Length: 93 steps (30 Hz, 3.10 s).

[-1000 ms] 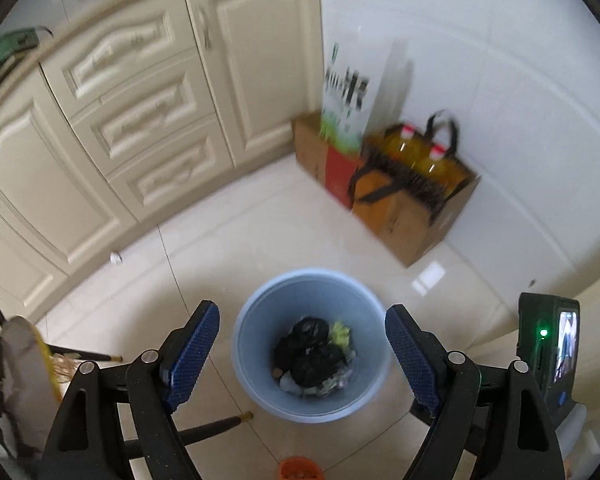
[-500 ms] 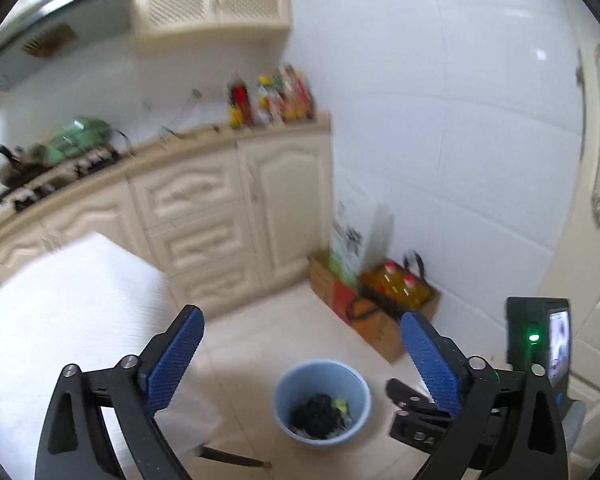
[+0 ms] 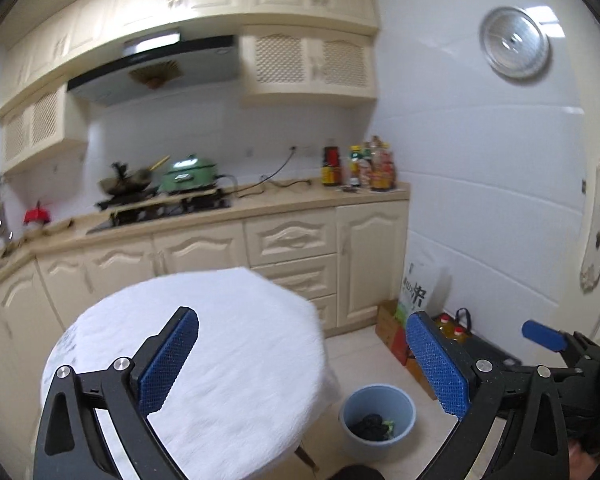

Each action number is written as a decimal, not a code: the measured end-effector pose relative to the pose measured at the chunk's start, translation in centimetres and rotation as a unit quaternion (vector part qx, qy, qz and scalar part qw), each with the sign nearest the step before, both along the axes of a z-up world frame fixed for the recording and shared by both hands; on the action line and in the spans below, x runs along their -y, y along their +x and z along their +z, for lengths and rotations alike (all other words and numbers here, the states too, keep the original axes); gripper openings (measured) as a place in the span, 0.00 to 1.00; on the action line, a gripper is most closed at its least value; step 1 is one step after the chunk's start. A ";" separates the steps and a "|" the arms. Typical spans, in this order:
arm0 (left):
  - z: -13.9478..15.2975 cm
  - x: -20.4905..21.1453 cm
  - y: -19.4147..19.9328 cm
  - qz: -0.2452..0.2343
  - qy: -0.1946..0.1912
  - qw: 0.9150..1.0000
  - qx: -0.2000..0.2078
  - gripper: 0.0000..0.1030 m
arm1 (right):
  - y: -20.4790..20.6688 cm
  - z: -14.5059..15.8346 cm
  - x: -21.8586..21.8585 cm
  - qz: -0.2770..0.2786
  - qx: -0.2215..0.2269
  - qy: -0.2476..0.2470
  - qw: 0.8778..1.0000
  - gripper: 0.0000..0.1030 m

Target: Collect trash

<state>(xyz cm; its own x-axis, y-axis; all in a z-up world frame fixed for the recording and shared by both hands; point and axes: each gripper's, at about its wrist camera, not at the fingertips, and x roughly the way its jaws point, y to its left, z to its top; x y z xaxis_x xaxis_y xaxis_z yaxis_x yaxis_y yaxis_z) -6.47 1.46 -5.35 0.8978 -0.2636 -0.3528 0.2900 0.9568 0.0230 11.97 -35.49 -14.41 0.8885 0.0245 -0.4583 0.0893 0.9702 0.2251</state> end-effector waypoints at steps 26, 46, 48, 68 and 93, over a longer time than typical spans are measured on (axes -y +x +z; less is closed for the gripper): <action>1.6 4.9 -20.2 0.098 -0.021 0.992 0.070 0.99 | -9.3 8.2 -7.7 0.099 0.110 -0.061 0.987 1.00; 1.3 7.4 -15.2 0.117 -0.016 0.991 0.065 0.99 | -9.5 7.8 -7.5 0.098 0.108 -0.055 0.988 1.00; 1.4 7.6 -15.0 0.117 -0.016 0.991 0.064 0.99 | -9.5 7.8 -7.5 0.099 0.108 -0.055 0.988 1.00; 0.5 7.9 -13.8 0.120 -0.013 0.990 0.072 0.99 | -9.5 8.1 -7.8 0.101 0.107 -0.049 0.988 1.00; -1.1 8.8 -13.1 0.127 -0.017 0.989 0.077 0.99 | -9.6 8.3 -8.4 0.101 0.108 -0.048 0.988 1.00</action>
